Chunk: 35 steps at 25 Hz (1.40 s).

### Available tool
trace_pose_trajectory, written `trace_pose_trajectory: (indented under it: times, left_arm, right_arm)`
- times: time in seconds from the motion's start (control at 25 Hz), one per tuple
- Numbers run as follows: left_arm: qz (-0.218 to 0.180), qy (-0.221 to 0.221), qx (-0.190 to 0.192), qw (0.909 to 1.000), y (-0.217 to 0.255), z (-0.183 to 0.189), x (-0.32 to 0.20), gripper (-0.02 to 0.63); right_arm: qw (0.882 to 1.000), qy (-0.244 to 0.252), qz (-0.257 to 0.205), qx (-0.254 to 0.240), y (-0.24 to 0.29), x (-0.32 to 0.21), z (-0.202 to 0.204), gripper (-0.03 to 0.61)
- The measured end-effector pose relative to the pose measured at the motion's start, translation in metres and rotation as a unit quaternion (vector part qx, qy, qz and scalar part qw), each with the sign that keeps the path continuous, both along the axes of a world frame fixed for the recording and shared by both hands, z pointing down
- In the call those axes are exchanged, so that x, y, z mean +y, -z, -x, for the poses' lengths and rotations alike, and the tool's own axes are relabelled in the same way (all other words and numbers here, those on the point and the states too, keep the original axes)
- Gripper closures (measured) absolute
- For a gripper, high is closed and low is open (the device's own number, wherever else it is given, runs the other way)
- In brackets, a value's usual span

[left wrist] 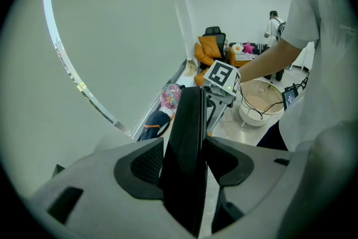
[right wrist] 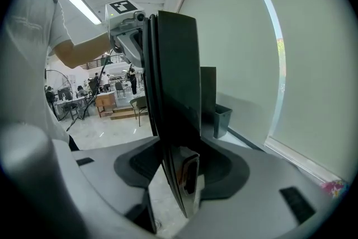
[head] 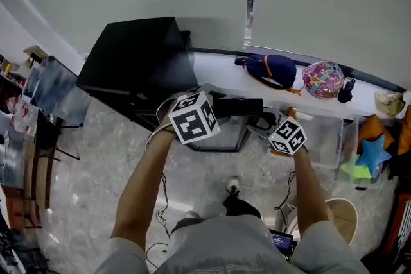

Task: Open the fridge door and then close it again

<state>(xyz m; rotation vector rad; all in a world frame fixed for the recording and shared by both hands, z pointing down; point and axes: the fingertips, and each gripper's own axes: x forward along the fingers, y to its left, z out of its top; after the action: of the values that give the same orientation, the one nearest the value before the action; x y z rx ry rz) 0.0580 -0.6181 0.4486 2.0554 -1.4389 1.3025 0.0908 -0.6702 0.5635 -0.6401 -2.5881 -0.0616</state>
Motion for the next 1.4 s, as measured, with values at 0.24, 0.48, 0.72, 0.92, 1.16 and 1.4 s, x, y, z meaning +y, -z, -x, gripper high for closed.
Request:
trace_pose_trajectory:
  times: [0.24, 0.48, 0.72, 0.92, 1.16, 1.4]
  left_arm:
    - [-0.003, -0.049, -0.002, 0.9988, 0.002, -0.021, 0.019, 0.383]
    - [-0.003, -0.105, 0.001, 0.9944, 0.002, -0.043, 0.046, 0.383]
    - [-0.007, -0.161, -0.006, 0.9868, 0.001, -0.065, 0.073, 0.383]
    - [-0.006, -0.207, -0.002, 0.9783, 0.002, -0.078, 0.096, 0.383]
    - [-0.014, -0.254, -0.006, 0.9672, 0.002, -0.090, 0.121, 0.383]
    - [-0.031, -0.292, -0.020, 0.9556, 0.002, -0.096, 0.144, 0.383]
  right_arm:
    - [0.999, -0.032, -0.002, 0.011, 0.001, 0.023, -0.026, 0.379]
    - [0.996, -0.086, -0.003, 0.017, 0.000, 0.054, -0.052, 0.379]
    - [0.989, -0.143, -0.002, 0.024, 0.000, 0.087, -0.080, 0.379]
    - [0.981, -0.196, 0.003, 0.019, 0.002, 0.115, -0.096, 0.379]
    - [0.968, -0.251, 0.005, 0.002, 0.001, 0.142, -0.109, 0.379]
    - [0.957, -0.291, 0.001, 0.005, 0.001, 0.171, -0.116, 0.379]
